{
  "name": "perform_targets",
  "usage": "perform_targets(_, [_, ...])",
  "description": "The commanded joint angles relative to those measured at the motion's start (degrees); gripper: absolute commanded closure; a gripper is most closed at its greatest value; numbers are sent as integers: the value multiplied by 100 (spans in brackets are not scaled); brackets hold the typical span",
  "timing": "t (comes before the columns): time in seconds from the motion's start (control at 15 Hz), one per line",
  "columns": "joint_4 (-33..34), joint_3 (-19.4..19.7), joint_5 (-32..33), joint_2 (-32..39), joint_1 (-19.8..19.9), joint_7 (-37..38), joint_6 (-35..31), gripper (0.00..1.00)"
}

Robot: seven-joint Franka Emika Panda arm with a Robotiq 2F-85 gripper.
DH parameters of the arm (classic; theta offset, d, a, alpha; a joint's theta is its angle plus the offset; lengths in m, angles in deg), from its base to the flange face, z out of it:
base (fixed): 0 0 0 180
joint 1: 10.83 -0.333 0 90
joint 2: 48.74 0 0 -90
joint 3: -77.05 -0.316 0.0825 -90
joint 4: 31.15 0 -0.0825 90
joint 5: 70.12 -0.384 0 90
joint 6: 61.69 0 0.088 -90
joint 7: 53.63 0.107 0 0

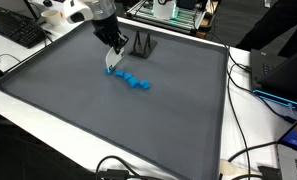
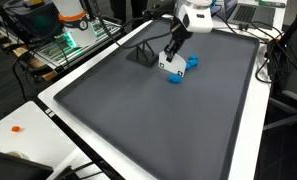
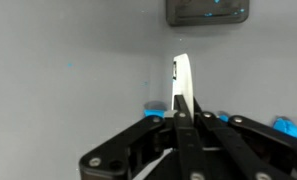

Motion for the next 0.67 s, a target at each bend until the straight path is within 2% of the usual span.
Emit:
perform_targets(0.0, [-380,-4,-635,-572,183,381,113,99])
perform_targets(0.33, [-671,39,-1435,-1138,233,1266,308,99])
perform_targets(0.6, [-1087,29,-2065,-1559,191,1926,144,99])
